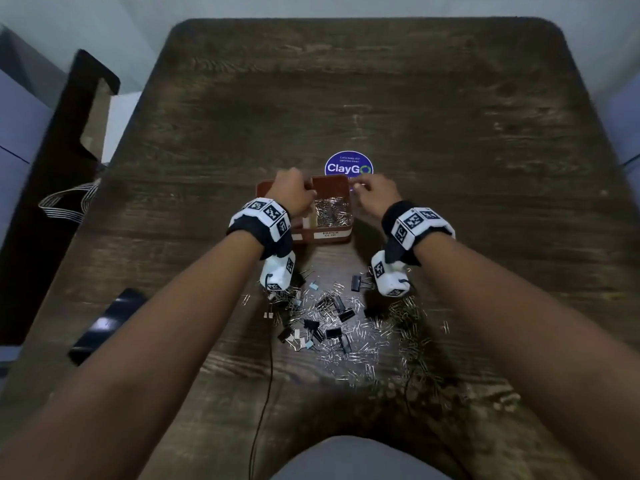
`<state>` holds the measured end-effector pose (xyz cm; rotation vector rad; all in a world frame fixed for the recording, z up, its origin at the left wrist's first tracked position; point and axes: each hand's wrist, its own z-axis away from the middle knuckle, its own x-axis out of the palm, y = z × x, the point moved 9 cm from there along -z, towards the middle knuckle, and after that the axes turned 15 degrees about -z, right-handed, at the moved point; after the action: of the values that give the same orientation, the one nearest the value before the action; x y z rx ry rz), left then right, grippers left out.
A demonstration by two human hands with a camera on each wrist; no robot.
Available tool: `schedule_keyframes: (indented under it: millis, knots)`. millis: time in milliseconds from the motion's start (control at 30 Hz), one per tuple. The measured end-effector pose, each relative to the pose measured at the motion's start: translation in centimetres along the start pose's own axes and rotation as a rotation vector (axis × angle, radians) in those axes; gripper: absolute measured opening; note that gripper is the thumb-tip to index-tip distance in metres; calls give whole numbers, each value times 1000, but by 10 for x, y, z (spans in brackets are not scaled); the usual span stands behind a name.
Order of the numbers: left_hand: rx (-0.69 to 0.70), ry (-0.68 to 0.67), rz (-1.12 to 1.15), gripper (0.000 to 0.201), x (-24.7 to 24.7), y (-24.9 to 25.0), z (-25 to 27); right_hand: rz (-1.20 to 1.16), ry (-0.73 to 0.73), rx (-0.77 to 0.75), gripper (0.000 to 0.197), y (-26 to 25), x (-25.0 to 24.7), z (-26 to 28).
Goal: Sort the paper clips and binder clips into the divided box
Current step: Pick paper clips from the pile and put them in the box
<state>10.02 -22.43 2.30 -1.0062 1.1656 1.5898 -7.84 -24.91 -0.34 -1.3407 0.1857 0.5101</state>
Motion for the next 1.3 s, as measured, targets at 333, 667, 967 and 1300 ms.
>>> schedule_keyframes:
  millis: [333,667,967,1300]
  knots:
    - [364,-236,15,20,98,40,109,220,-117,70,18,143,-49,129]
    - [930,-226,-494,59,236,98,256,735,-290,-12,98,228,-27,235]
    - [939,-78,-528,27,244,84,266,759,-448,-372,42,205,23,264]
    - [763,-355,-412,21,239,79,241,581,-453,-120,31,206,20,260]
